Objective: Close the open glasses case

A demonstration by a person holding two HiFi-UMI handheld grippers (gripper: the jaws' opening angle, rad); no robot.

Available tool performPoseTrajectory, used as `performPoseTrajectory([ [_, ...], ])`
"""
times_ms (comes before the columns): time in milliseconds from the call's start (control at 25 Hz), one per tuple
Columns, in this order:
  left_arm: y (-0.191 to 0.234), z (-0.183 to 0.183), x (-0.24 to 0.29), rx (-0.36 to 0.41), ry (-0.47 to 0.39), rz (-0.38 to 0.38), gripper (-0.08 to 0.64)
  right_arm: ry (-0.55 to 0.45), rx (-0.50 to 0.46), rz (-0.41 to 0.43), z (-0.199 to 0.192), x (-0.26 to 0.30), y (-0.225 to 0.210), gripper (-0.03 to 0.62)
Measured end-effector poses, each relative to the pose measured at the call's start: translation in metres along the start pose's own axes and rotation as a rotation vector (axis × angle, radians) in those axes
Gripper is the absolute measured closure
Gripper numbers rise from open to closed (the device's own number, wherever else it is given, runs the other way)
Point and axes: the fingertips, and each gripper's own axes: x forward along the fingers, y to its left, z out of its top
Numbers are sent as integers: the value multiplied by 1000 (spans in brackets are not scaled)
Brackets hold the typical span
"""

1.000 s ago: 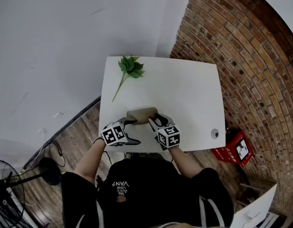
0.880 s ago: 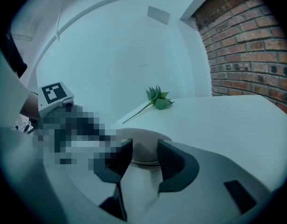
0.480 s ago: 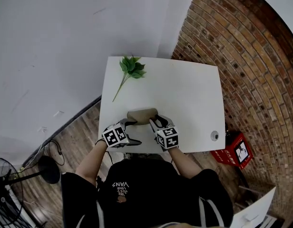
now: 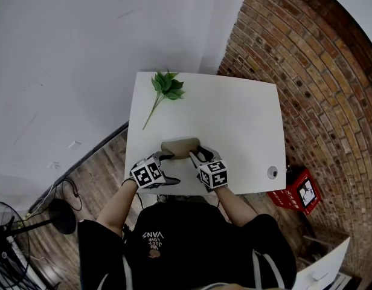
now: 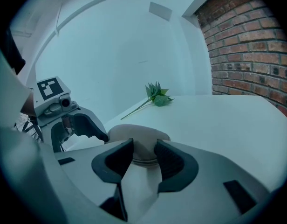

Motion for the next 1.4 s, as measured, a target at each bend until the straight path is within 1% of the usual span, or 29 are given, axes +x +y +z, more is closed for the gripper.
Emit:
performPoseTrajectory([
  [120,0,0,0,3,2,5,115,0,4,-3,0,0,0,434],
  [320,0,0,0,13,0,12,114,-17,19,-32,3,-2,0,441],
  [640,1,8,-9,1,-57,25,114,-81,81,-61,7,-12,2,436],
  [1080,-3,3,-16,27,-60,15,114,-99,112,-108,4,-20,6,436],
  [1200,-1,-2,-15,21,-48,21,114,-103,118,-115,3,-22,8,436],
  [1400,-1,-8,-12,7,-29,9,114,-102,118,-118,3,-26,13,437],
])
